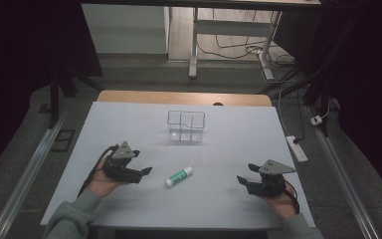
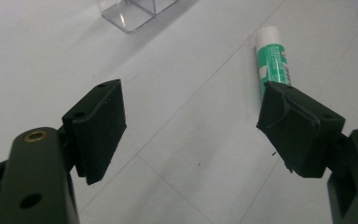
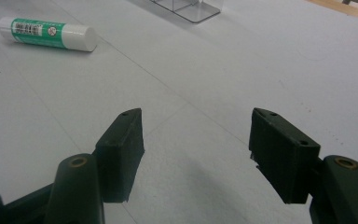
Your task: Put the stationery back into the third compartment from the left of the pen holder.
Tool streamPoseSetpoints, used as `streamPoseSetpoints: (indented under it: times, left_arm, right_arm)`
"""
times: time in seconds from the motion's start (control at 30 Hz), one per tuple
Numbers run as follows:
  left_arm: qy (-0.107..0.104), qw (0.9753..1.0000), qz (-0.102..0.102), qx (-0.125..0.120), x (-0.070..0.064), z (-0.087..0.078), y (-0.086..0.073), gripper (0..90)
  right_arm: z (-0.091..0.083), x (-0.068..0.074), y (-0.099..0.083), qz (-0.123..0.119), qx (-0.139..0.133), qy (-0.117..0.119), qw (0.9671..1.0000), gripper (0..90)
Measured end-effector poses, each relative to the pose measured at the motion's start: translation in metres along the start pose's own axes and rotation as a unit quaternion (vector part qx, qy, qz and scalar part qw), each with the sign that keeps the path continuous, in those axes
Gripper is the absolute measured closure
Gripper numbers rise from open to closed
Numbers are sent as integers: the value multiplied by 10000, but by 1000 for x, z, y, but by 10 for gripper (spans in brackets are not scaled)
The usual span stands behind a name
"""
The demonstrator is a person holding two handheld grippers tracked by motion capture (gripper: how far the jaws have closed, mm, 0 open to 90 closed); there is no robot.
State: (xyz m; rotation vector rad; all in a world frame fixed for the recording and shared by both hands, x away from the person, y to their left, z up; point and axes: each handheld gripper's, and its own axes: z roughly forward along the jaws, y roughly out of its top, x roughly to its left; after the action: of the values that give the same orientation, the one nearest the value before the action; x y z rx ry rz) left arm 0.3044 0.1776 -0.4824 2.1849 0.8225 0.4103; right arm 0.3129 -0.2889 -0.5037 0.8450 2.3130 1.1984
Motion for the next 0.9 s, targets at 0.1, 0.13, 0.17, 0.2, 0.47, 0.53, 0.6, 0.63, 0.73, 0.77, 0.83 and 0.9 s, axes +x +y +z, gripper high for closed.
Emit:
streamPoseSetpoints:
  times: [0.1, 0.13, 0.17, 0.2, 0.47, 0.53, 0.6, 0.63, 0.73, 0.77, 0.83, 0.9]
  left_arm:
    - [-71, 9998, 188, 12, -5, 3, 11, 223]
    - [-123, 9998, 159, -28, -6, 4, 14, 224]
    - [-189, 9997, 141, -21, -6, 5, 16, 225]
    - [-232, 9996, 144, 4, -6, 7, 19, 224]
    - [-524, 9984, 231, -19, -13, 20, 40, 224]
    - [-648, 9976, 222, -40, -14, 23, 43, 225]
    - [-675, 9974, 253, 21, -16, 29, 48, 226]
    - [-668, 9973, 306, 52, -18, 31, 50, 225]
    - [-739, 9964, 404, 49, -22, 37, 60, 225]
    - [-746, 9962, 440, 86, -23, 39, 63, 225]
    - [-719, 9959, 525, 130, -25, 44, 70, 221]
    - [-783, 9953, 558, 121, -27, 49, 76, 222]
  right_arm:
    - [0, 0, 0, 3, -2, -23, 10000, 345]
    - [0, 0, 0, -18, -7, -26, 10000, 345]
    - [0, -1, 0, -19, 3, -12, 10000, 345]
    - [0, -1, 0, -9, 2, -14, 10000, 345]
    - [0, -1, 0, -49, -9, 1, 10000, 345]
    - [1, -1, 0, -45, 2, -4, 10000, 344]
    - [1, -1, -1, -67, 35, -17, 10000, 345]
    - [1, -1, -1, -73, 48, -10, 10000, 344]
    - [2, -1, -1, -86, 92, -62, 9999, 345]
    - [2, -1, -1, -80, 108, -70, 9999, 344]
    - [2, -2, -1, -79, 83, -53, 9999, 344]
    - [2, -2, -1, -54, 82, -40, 9999, 344]
